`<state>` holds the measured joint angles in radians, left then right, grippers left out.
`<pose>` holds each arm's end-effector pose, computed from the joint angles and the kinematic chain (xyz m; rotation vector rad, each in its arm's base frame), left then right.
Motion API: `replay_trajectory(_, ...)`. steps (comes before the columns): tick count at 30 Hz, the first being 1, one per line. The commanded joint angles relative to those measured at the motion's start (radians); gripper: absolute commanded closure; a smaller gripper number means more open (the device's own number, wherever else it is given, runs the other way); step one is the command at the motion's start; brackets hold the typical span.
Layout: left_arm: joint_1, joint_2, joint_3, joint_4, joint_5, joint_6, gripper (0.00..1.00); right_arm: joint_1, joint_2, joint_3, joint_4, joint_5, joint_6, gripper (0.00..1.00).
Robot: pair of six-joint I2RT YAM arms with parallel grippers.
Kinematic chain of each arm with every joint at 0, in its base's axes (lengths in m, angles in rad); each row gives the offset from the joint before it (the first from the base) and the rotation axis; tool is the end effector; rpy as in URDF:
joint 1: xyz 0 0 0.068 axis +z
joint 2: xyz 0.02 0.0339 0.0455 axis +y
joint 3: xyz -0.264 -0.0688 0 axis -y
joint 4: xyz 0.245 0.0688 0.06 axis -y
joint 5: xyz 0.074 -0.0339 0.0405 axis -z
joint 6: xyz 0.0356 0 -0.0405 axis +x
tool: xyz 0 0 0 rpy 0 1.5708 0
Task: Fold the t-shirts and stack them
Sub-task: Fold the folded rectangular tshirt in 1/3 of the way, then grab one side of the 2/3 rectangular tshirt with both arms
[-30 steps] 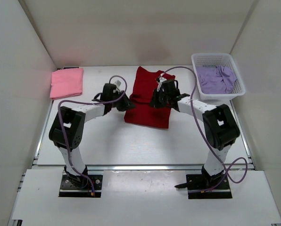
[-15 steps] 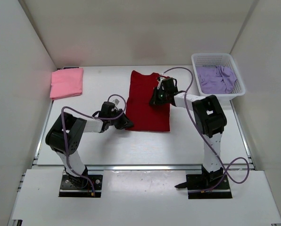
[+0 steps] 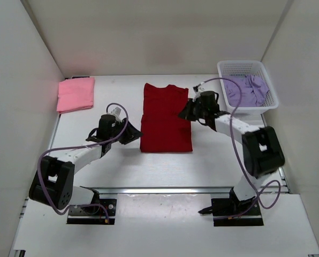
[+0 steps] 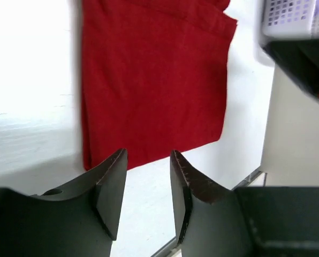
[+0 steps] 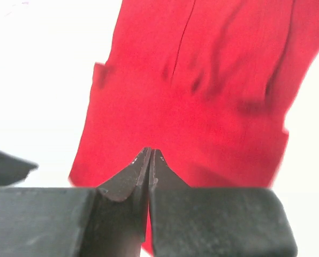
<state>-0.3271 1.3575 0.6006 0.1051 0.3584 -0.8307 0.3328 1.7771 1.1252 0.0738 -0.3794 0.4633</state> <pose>0.2505 -0.0982 0.1818 -0.3843 2.3454 -0.9998 0.3689 0.1415 0.2125 -0.0856 2.2292 0.8585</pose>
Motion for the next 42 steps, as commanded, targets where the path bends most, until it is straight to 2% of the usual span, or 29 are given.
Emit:
replay_trajectory(1,0.013,-0.005,-0.038,-0.048,0.002,0.038,0.51,-0.012,-0.164,-0.197,0.139,-0.029,0.080,1.00)
replay_trajectory(7,0.016,0.121,-0.065,0.007,0.073,0.038,0.43,-0.044,-0.284,-0.502,0.184,-0.048,0.100,1.00)
replay_trajectory(9,0.011,0.152,-0.062,0.030,0.091,0.031,0.39,-0.051,-0.298,-0.554,0.195,-0.049,0.110,1.00)
replay_trajectory(14,0.010,0.187,-0.052,0.059,0.087,0.008,0.36,-0.058,-0.283,-0.596,0.181,-0.065,0.095,1.00)
replay_trajectory(15,0.004,0.189,-0.048,0.062,0.080,0.008,0.36,-0.066,-0.300,-0.610,0.184,-0.067,0.104,0.97)
replay_trajectory(17,0.003,0.193,-0.044,0.054,0.071,0.013,0.37,-0.070,-0.346,-0.637,0.187,-0.059,0.100,0.87)
replay_trajectory(21,-0.007,0.196,-0.056,0.047,0.056,0.019,0.51,-0.075,-0.427,-0.667,0.144,0.008,0.086,0.67)
replay_trajectory(25,-0.018,0.212,-0.039,0.035,0.034,0.022,0.62,-0.078,-0.418,-0.688,0.124,0.027,0.075,0.57)
replay_trajectory(28,-0.035,0.219,-0.038,0.031,0.027,0.025,0.67,-0.074,-0.369,-0.685,0.129,0.002,0.077,0.55)
replay_trajectory(30,-0.036,0.216,-0.035,0.024,0.025,0.025,0.71,-0.075,-0.349,-0.682,0.148,-0.028,0.084,0.57)
replay_trajectory(34,-0.032,0.203,-0.038,0.021,0.024,0.025,0.85,-0.086,-0.309,-0.691,0.196,-0.093,0.103,0.79)
replay_trajectory(36,-0.030,0.195,-0.039,0.016,0.020,0.024,0.96,-0.080,-0.297,-0.676,0.211,-0.111,0.101,0.91)
replay_trajectory(37,-0.029,0.183,-0.041,0.007,0.025,0.025,0.98,-0.078,-0.300,-0.674,0.208,-0.122,0.101,0.98)
replay_trajectory(40,-0.044,0.144,-0.039,-0.056,0.033,0.056,1.00,-0.072,-0.329,-0.702,0.186,-0.136,0.110,1.00)
replay_trajectory(42,-0.058,0.102,-0.048,-0.105,0.031,0.109,1.00,-0.055,-0.402,-0.732,0.162,-0.127,0.118,1.00)
